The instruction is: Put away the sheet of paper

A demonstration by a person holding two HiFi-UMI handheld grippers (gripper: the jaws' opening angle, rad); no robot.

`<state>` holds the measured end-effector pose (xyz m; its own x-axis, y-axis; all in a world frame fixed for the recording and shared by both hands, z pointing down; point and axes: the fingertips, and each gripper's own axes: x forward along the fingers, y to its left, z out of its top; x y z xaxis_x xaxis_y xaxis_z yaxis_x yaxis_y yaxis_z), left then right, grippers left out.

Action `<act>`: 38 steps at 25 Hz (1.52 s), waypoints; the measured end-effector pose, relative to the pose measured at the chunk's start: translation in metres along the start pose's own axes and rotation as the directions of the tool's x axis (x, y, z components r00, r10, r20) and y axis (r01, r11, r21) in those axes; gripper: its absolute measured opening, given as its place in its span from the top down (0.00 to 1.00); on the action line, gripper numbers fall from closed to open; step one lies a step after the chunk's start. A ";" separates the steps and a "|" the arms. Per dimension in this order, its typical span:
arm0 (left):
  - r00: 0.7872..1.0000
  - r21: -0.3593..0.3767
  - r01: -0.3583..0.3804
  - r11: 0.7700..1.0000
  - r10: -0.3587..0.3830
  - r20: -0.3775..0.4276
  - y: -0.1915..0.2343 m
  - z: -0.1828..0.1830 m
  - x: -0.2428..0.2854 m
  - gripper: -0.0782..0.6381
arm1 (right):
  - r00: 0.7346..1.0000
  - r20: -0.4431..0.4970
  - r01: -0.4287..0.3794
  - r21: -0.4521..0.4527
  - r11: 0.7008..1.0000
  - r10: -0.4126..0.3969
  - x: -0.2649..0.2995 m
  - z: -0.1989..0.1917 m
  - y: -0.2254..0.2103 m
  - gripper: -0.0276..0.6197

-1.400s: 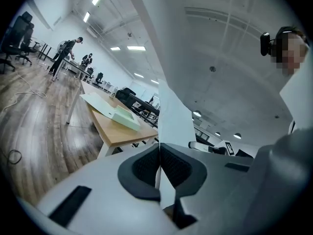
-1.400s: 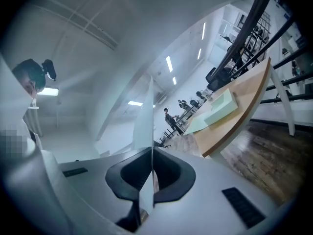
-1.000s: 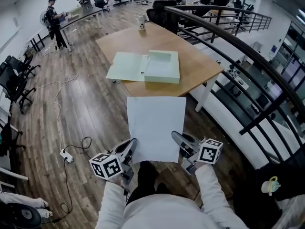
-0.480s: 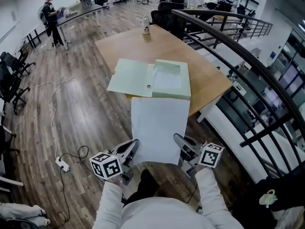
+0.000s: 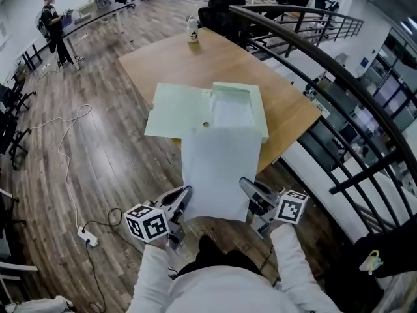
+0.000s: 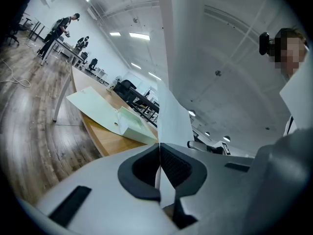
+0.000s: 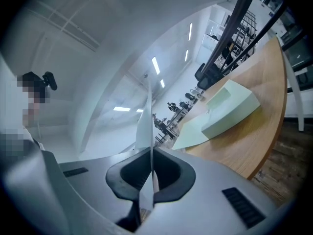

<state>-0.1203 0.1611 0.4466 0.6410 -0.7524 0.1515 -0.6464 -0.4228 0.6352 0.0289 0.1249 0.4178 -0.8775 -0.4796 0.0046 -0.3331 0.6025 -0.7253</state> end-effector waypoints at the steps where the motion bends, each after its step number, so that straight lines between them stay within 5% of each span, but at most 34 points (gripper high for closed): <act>1: 1.000 -0.002 0.005 1.000 -0.005 -0.004 0.003 0.002 0.002 0.87 | 1.000 0.003 0.006 0.001 1.000 -0.006 0.003 0.002 -0.002 0.91; 14: 0.999 -0.011 0.040 0.999 -0.040 -0.028 0.022 0.023 0.046 0.87 | 0.998 0.013 0.053 -0.003 0.999 -0.053 0.017 0.034 -0.032 0.91; 26: 1.000 -0.002 0.004 1.000 -0.004 -0.013 0.041 0.070 0.116 0.87 | 1.000 0.003 0.014 -0.013 1.000 -0.014 0.048 0.104 -0.081 0.91; 38: 0.999 0.097 -0.033 0.995 0.031 0.020 0.044 0.121 0.183 0.87 | 0.998 0.000 -0.056 -0.037 0.998 0.056 0.074 0.180 -0.120 0.91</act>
<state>-0.0818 -0.0564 0.4106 0.6121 -0.7753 0.1557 -0.7041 -0.4446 0.5537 0.0655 -0.0977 0.3808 -0.8948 -0.4450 -0.0359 -0.2960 0.6516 -0.6984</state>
